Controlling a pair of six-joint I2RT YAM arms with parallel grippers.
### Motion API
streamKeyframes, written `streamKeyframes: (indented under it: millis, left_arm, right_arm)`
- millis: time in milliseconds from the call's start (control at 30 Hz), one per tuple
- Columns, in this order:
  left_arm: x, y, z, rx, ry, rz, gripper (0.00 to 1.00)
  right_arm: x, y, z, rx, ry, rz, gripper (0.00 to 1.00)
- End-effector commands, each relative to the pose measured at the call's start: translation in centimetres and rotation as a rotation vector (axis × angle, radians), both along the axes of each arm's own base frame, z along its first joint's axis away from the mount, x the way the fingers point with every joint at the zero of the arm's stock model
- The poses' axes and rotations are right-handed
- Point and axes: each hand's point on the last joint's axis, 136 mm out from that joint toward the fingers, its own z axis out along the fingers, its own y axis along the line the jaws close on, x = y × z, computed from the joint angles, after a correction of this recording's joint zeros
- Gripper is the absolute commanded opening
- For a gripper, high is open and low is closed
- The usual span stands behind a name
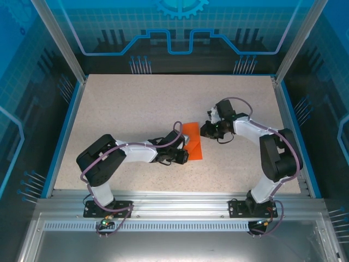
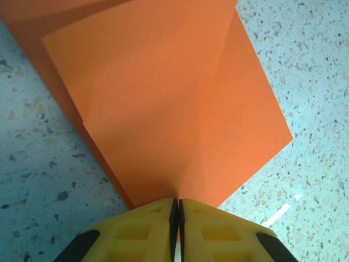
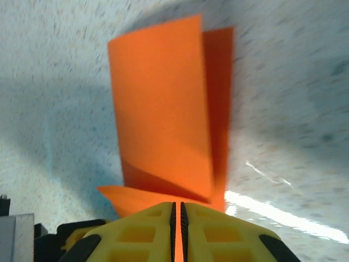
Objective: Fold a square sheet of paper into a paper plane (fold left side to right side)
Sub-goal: Fold the triangle a second time at the center of the table.
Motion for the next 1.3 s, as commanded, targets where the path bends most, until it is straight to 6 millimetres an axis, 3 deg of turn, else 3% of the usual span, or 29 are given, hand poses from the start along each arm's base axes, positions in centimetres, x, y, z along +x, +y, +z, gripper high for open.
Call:
streamKeyframes:
  millis: [0,133,300,633,933,1100,1267]
  left_arm:
    - [-3.0,3.1,-3.2,0.152,0.125,0.006,0.15]
    - [-2.8,2.9,-2.9,0.149,0.119,0.005,0.15]
    - [-2.4,2.5,-2.0,0.133,0.105,-0.003,0.16]
    - [-0.2,-0.7,2.6,0.036,0.028,-0.051,0.22]
    - [2.4,-2.7,2.2,0.010,0.017,-0.060,0.19]
    - [2.6,-3.7,1.9,-0.012,0.031,-0.097,0.16]
    - [2.8,-3.0,0.6,0.019,0.045,-0.081,0.14]
  right_arm:
    - [-1.8,2.3,-1.6,0.030,0.068,0.038,0.13]
    - [-1.8,3.5,-3.3,0.018,0.097,0.046,0.13]
    - [-1.6,2.4,-5.6,-0.074,0.130,0.034,0.13]
    - [-2.7,1.1,-7.6,-0.138,0.180,0.034,0.13]
    - [-2.8,1.2,-7.4,-0.130,0.183,0.039,0.13]
    - [-2.9,1.2,-7.6,-0.133,0.186,0.038,0.13]
    - [-2.9,1.1,-7.6,-0.136,0.190,0.038,0.13]
